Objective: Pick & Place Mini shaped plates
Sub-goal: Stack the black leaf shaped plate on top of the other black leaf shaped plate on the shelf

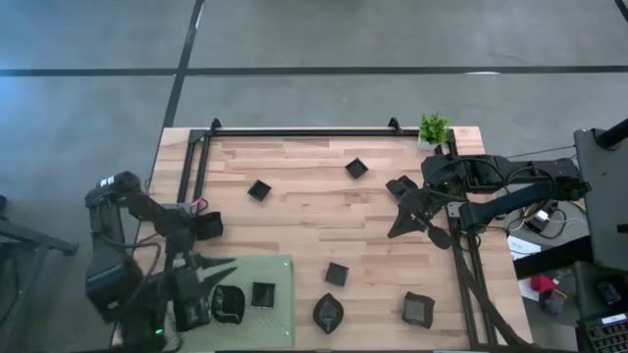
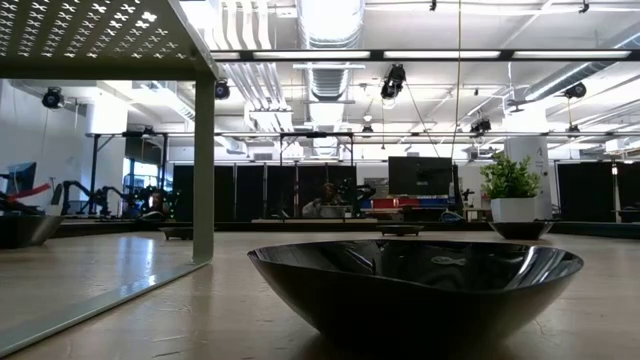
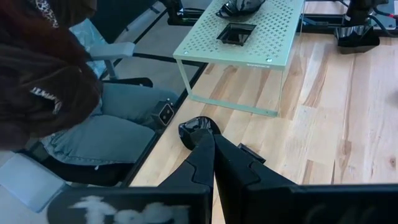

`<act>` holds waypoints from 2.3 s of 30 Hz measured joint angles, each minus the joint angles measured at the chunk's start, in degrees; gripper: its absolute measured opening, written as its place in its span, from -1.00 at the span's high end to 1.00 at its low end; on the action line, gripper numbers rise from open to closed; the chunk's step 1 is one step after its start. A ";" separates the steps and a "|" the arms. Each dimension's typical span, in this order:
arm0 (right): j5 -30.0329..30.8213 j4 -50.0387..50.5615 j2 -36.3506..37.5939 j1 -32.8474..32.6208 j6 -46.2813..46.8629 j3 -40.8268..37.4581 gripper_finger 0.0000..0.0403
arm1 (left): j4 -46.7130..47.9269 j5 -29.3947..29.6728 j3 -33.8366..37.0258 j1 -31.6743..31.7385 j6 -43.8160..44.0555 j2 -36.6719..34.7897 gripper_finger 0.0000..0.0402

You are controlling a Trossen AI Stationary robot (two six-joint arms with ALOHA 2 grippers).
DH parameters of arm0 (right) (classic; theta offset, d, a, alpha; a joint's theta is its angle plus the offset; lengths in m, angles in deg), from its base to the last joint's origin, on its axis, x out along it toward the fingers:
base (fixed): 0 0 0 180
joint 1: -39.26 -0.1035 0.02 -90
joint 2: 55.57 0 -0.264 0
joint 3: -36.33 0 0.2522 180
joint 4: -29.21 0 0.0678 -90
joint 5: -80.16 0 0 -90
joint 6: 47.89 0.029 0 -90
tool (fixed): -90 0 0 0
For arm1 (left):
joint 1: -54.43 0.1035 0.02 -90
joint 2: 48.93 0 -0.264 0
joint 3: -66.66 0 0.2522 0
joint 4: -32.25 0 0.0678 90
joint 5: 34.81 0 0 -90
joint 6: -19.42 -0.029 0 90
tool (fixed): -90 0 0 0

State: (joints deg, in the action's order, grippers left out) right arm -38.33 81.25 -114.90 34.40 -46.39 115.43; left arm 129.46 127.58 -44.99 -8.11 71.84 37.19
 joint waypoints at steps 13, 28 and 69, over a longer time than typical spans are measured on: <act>0.00 -0.03 0.00 0.01 -1.30 0.00 0.96 | -0.68 -5.71 1.53 15.67 2.60 -0.02 0.67; 0.00 -0.11 0.00 0.01 -2.84 0.00 0.96 | -5.33 -5.69 1.59 17.96 3.23 -0.02 0.67; 49.70 22.37 -6.15 1.69 25.86 -0.02 0.43 | -5.51 -5.47 1.59 17.96 2.03 -0.02 0.67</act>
State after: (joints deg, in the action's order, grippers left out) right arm 11.36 103.62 -121.06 36.09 -20.53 115.41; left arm 123.95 122.11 -43.40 9.86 73.87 37.17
